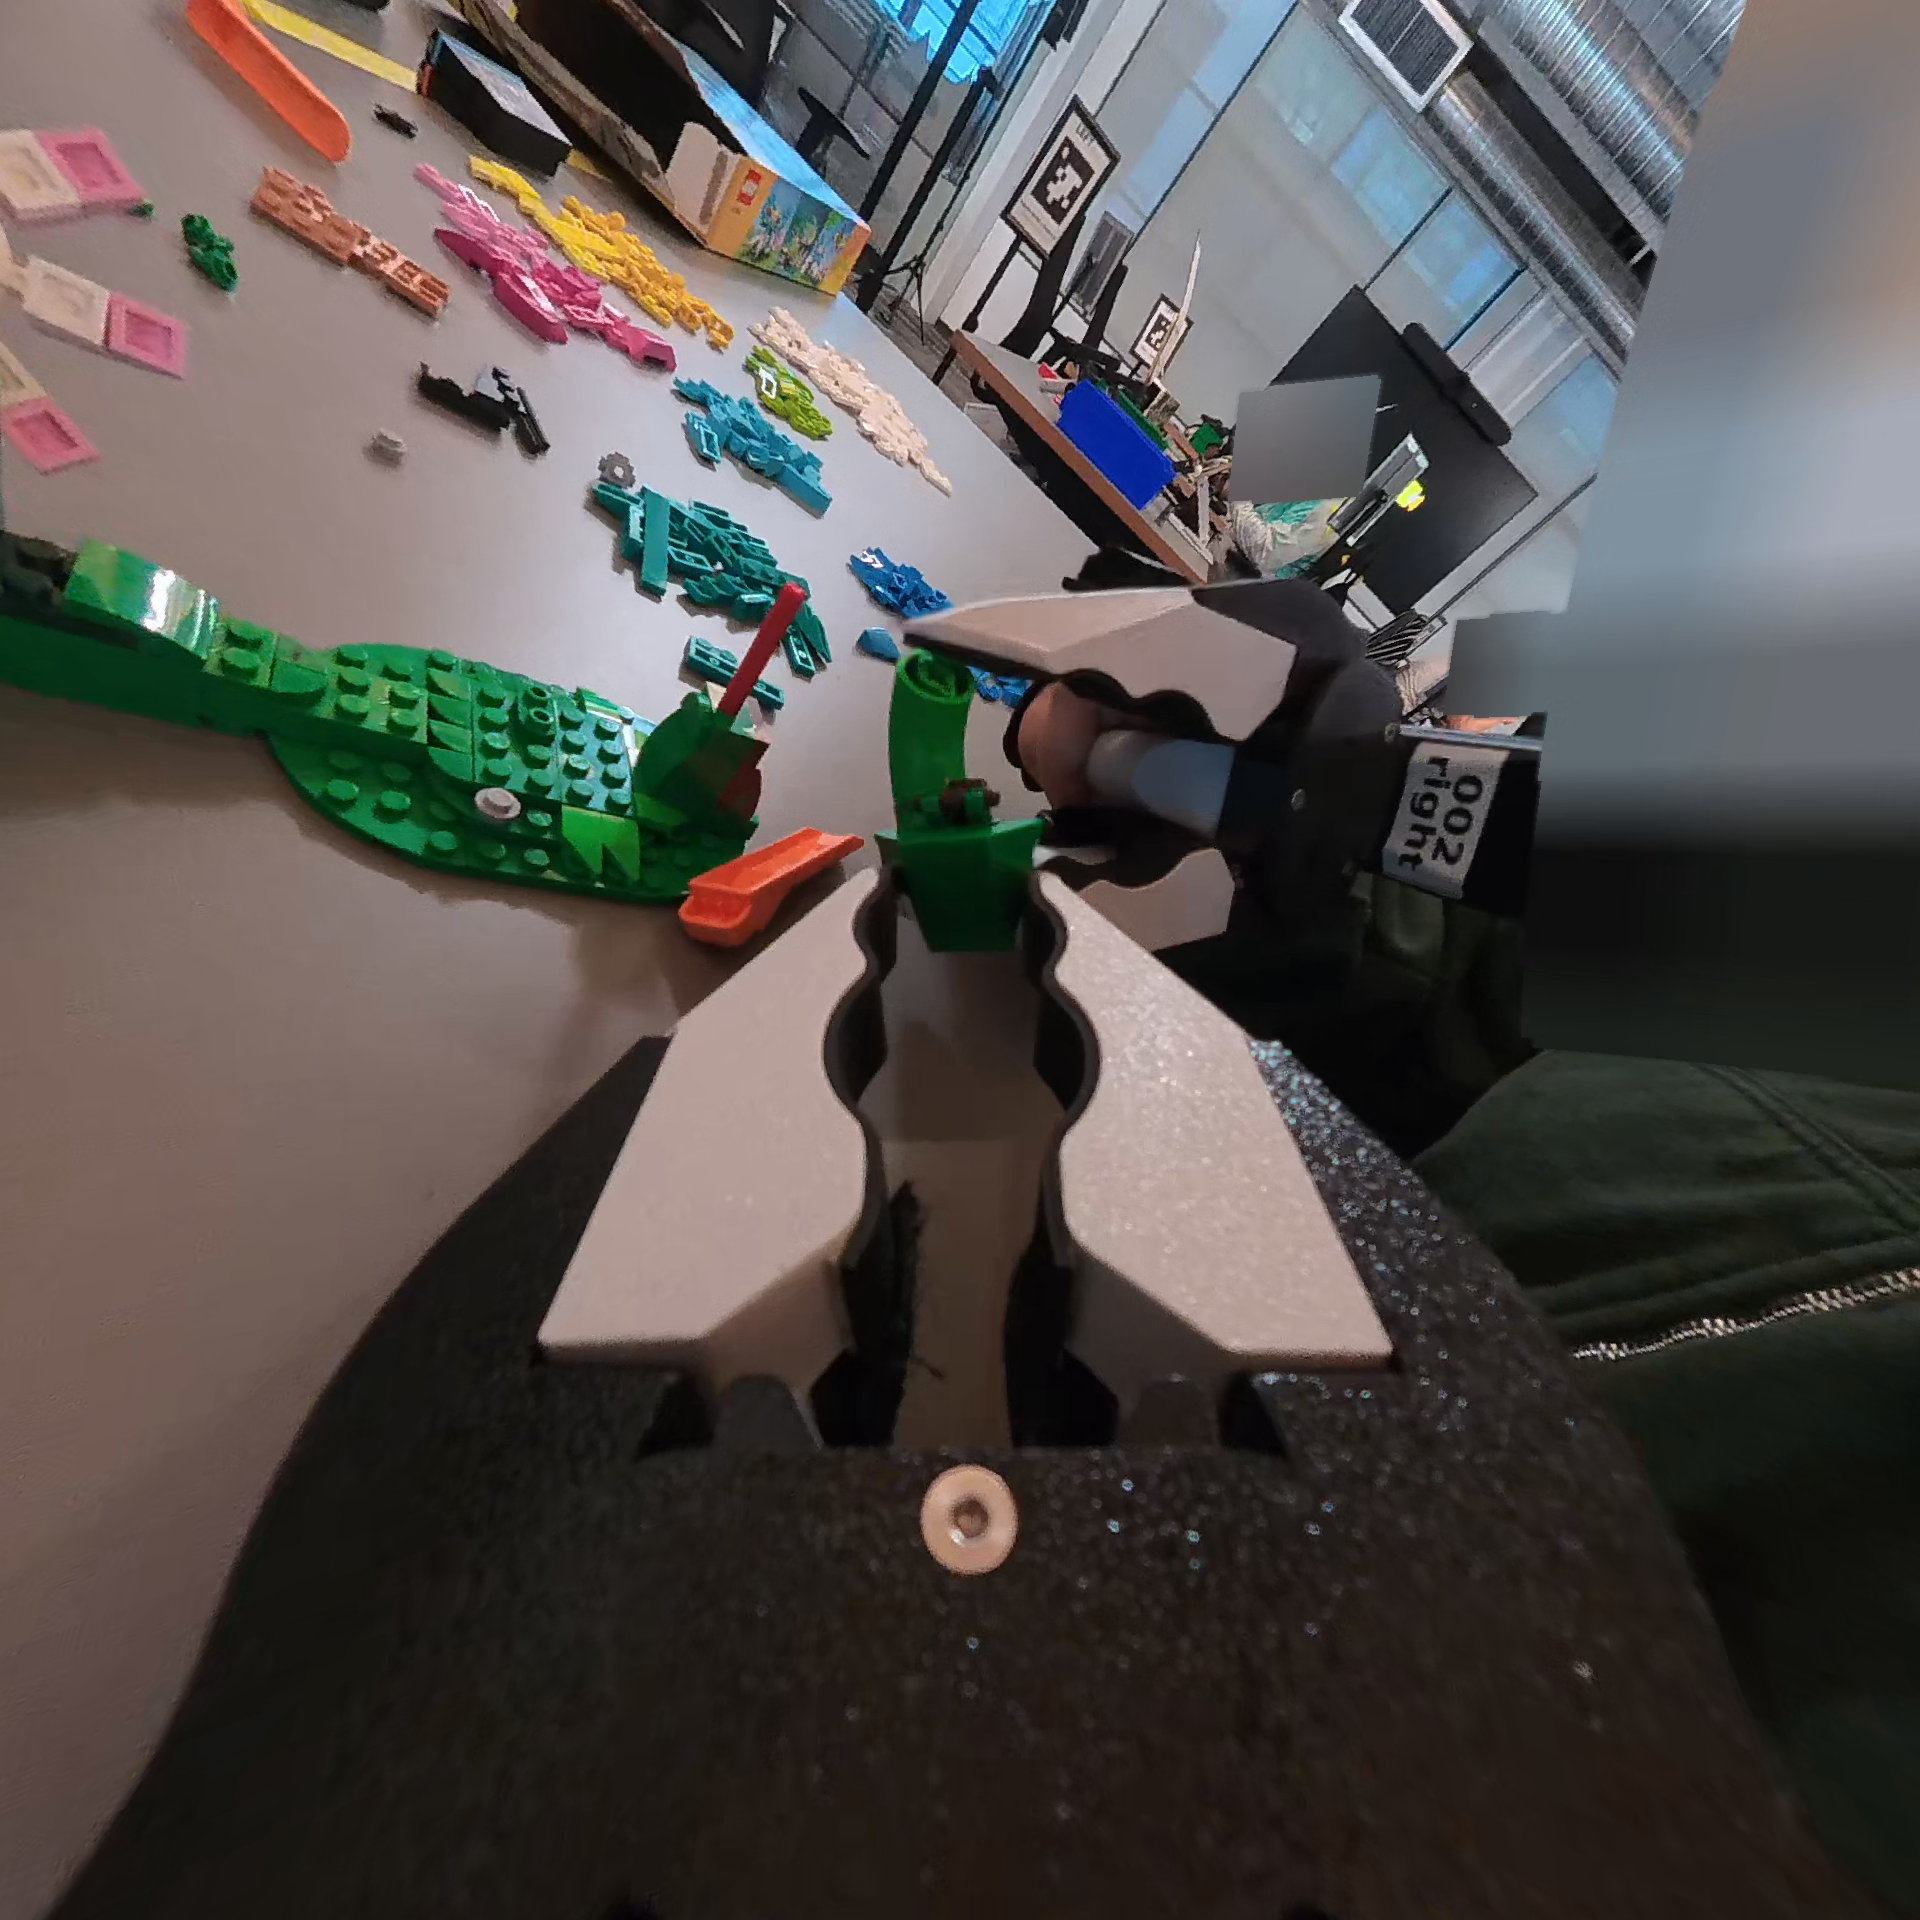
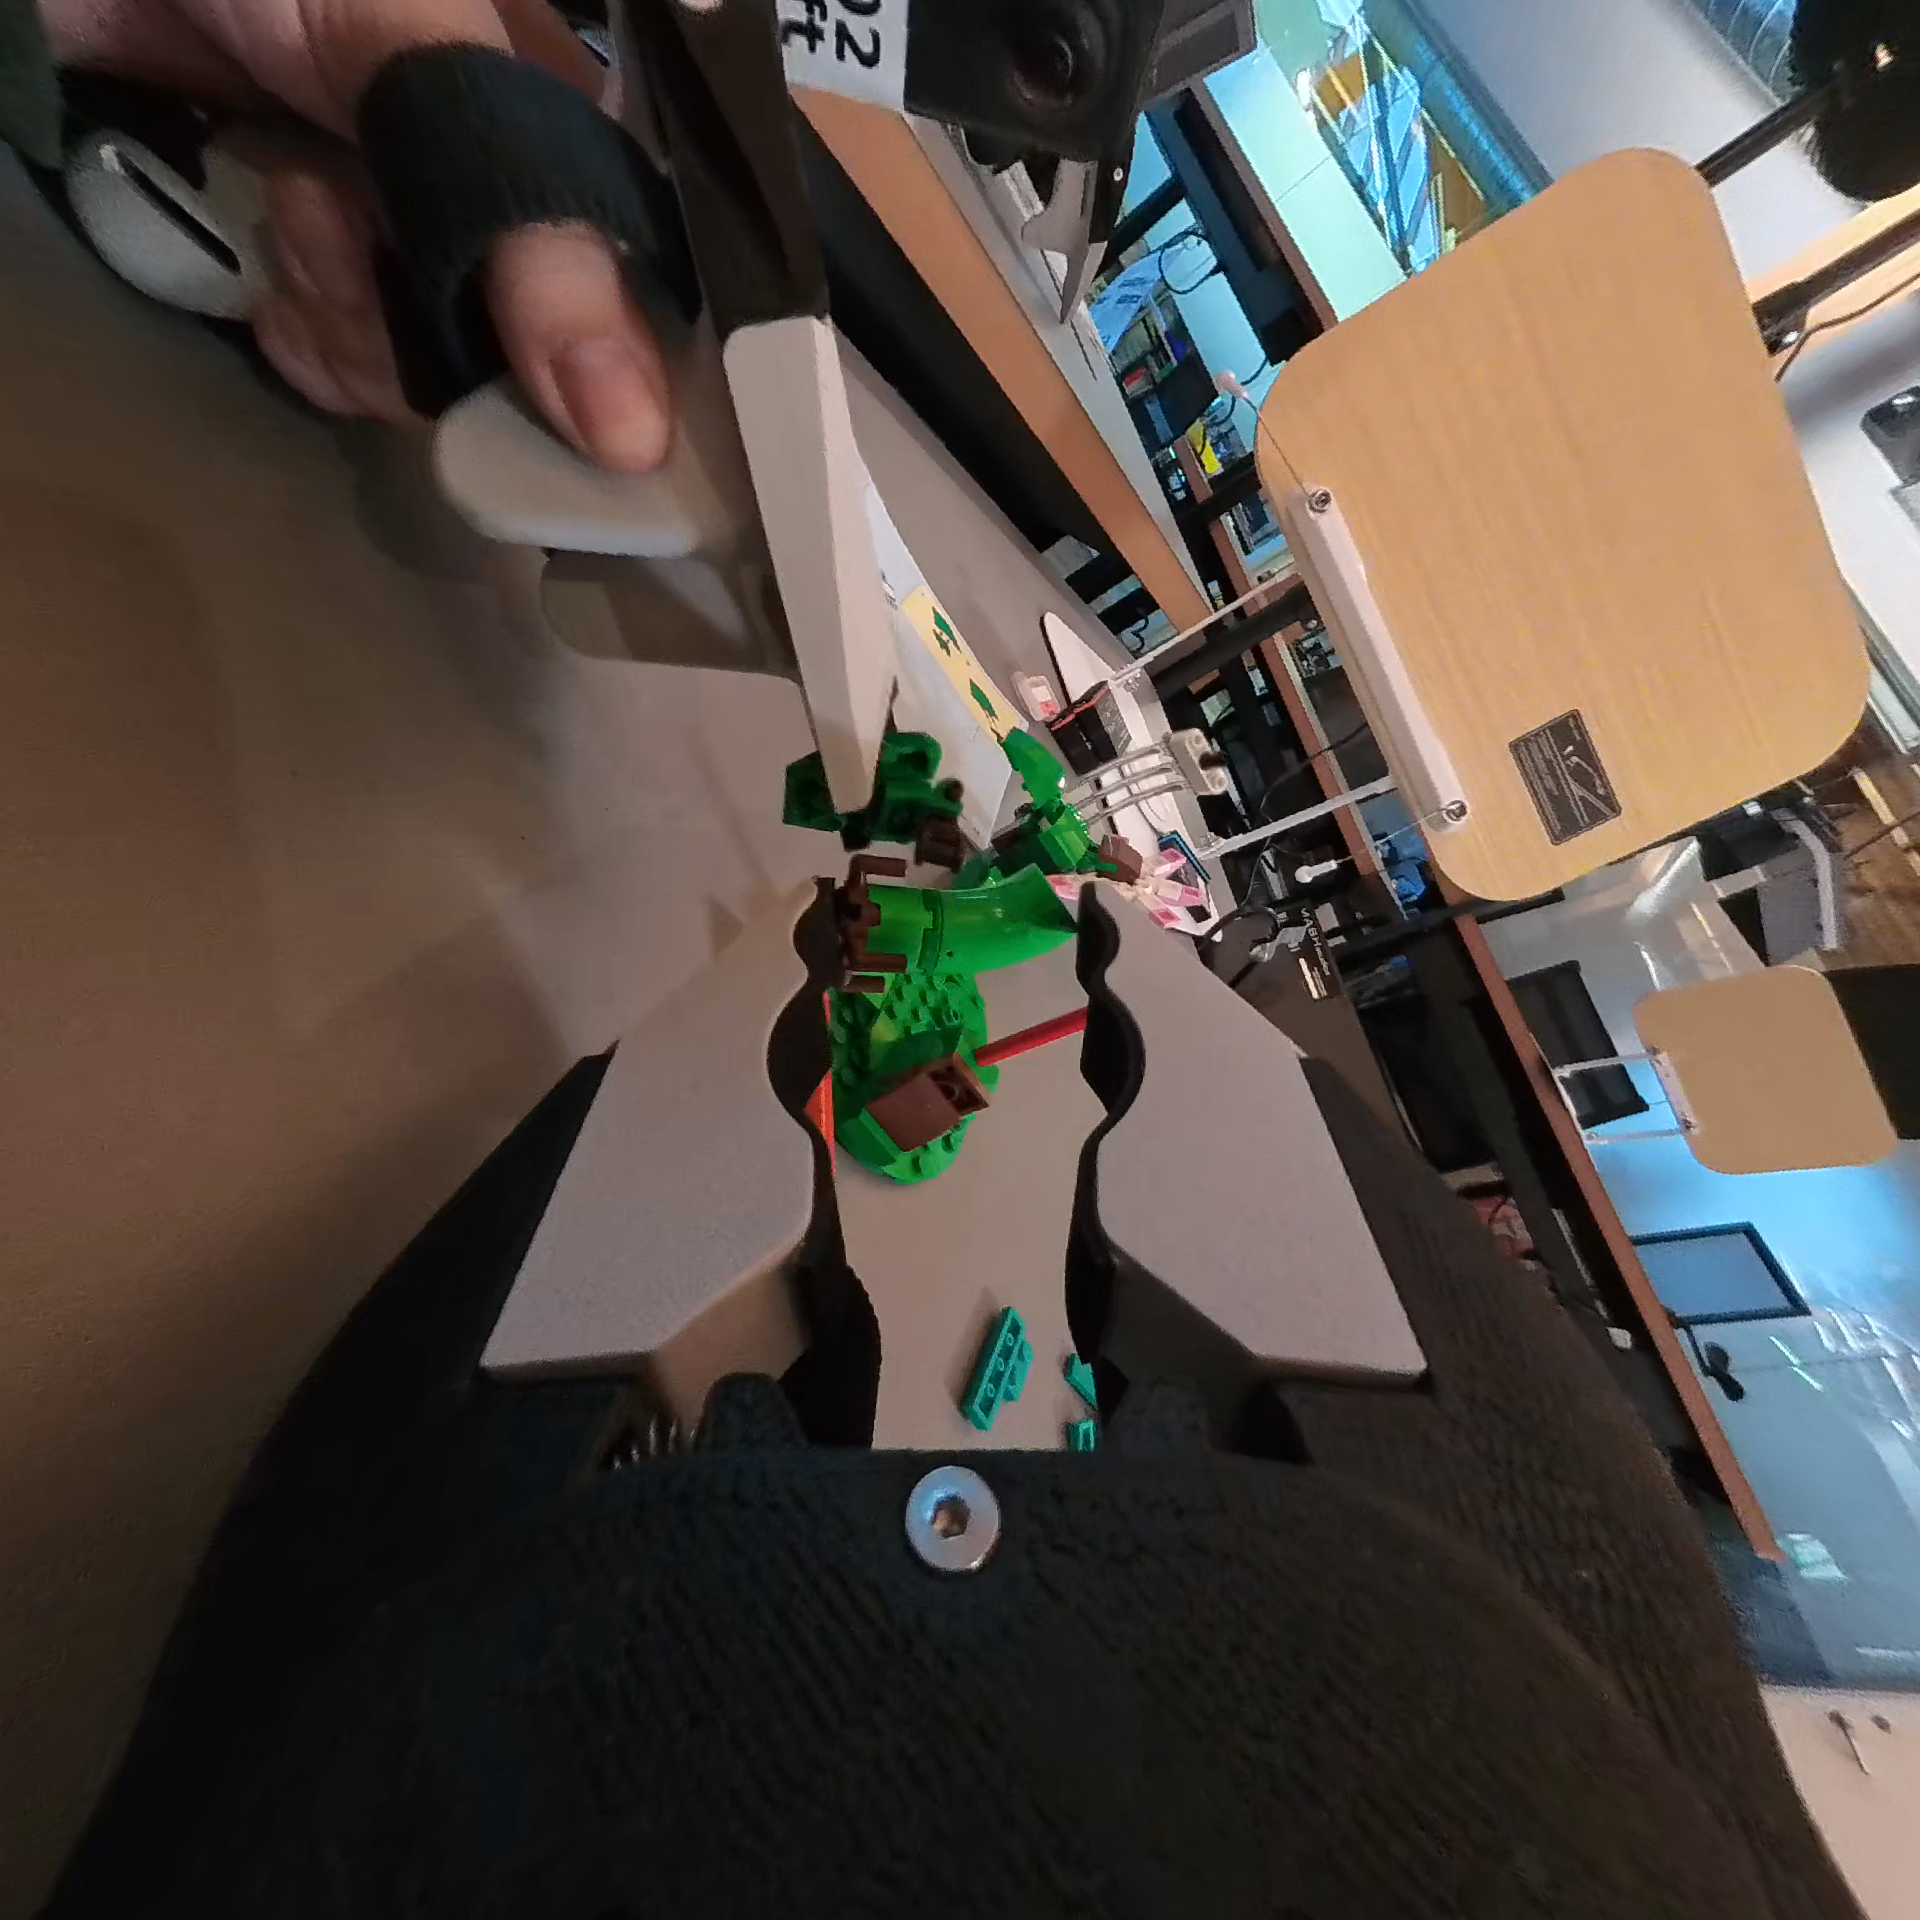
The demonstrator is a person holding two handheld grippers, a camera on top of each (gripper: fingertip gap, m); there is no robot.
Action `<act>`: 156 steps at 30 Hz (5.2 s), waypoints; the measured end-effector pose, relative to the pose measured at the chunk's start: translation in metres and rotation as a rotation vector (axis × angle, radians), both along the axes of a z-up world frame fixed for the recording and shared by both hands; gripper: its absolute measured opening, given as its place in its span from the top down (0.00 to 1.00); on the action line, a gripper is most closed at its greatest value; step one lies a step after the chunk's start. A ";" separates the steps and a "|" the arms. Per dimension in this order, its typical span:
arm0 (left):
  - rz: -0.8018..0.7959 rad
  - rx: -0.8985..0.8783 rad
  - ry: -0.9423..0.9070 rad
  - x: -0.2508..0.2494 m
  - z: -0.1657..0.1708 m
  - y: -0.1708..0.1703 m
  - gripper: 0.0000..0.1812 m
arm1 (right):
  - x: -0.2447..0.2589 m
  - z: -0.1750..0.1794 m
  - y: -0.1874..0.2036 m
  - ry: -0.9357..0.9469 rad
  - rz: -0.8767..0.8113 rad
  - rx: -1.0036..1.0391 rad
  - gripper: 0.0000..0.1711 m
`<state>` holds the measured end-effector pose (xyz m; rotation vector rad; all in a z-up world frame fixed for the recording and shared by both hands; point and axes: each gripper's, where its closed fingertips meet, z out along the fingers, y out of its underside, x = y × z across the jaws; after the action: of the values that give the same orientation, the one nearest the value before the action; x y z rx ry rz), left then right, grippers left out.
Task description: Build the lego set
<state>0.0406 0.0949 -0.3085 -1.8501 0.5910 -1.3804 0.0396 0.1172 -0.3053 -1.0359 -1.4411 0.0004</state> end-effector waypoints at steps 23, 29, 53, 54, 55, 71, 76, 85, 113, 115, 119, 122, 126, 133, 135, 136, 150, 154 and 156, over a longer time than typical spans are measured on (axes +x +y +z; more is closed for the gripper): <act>-0.002 0.011 0.011 0.004 0.000 -0.001 0.88 | 0.000 0.006 -0.001 0.022 -0.016 -0.003 0.74; 0.000 0.010 0.020 0.004 -0.001 -0.001 0.88 | 0.000 0.006 0.000 0.019 -0.025 -0.006 0.74; 0.016 -0.021 0.107 0.006 -0.014 0.002 0.89 | 0.001 -0.005 0.005 -0.048 -0.042 -0.007 0.74; 0.016 -0.023 0.114 0.006 -0.015 0.001 0.89 | 0.001 -0.006 0.004 -0.064 -0.046 0.017 0.74; 0.014 -0.027 0.125 0.006 -0.017 0.001 0.89 | 0.001 -0.007 0.004 -0.083 -0.047 0.040 0.74; -0.024 -0.076 0.227 0.004 -0.033 -0.006 0.89 | -0.003 -0.020 0.000 -0.175 -0.011 0.086 0.74; -0.029 -0.079 0.229 0.004 -0.034 -0.007 0.89 | -0.003 -0.020 -0.001 -0.202 -0.021 0.147 0.74; -0.031 -0.087 0.267 0.003 -0.039 -0.008 0.89 | -0.003 -0.026 -0.001 -0.208 -0.006 0.081 0.74; -0.072 -0.058 0.234 0.004 -0.032 -0.011 0.88 | -0.005 -0.020 -0.007 -0.155 0.028 0.077 0.74; -0.086 -0.057 0.210 0.005 -0.029 -0.013 0.85 | -0.005 -0.017 -0.008 -0.145 0.032 0.094 0.74; -0.104 -0.043 0.188 0.007 -0.024 -0.015 0.81 | -0.005 -0.014 -0.009 -0.129 0.034 0.105 0.74; -0.116 -0.023 0.187 0.007 -0.020 -0.017 0.79 | -0.005 -0.011 -0.009 -0.109 0.037 0.102 0.74; -0.123 -0.011 0.187 0.008 -0.017 -0.019 0.78 | -0.005 -0.008 -0.010 -0.094 0.041 0.102 0.74; -0.132 0.008 0.178 0.007 -0.012 -0.020 0.78 | -0.004 -0.003 -0.010 -0.062 0.045 0.095 0.74; -0.134 0.010 0.161 0.007 -0.009 -0.020 0.79 | -0.004 -0.001 -0.011 -0.048 0.053 0.098 0.74; -0.137 0.010 0.152 0.007 -0.008 -0.020 0.79 | -0.004 0.000 -0.011 -0.044 0.056 0.096 0.74; -0.058 0.060 0.227 0.006 -0.011 -0.012 0.88 | -0.003 0.000 -0.006 -0.040 0.036 0.080 0.75; -0.036 0.088 0.303 0.007 -0.015 -0.012 0.88 | -0.003 -0.002 -0.006 -0.062 0.029 0.097 0.75; -0.030 0.093 0.329 0.006 -0.017 -0.012 0.88 | -0.004 -0.004 -0.005 -0.073 0.026 0.104 0.75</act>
<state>0.0470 0.0833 -0.3253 -2.0136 0.8358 -1.0529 0.0360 0.1117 -0.3088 -0.9399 -1.5042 -0.0935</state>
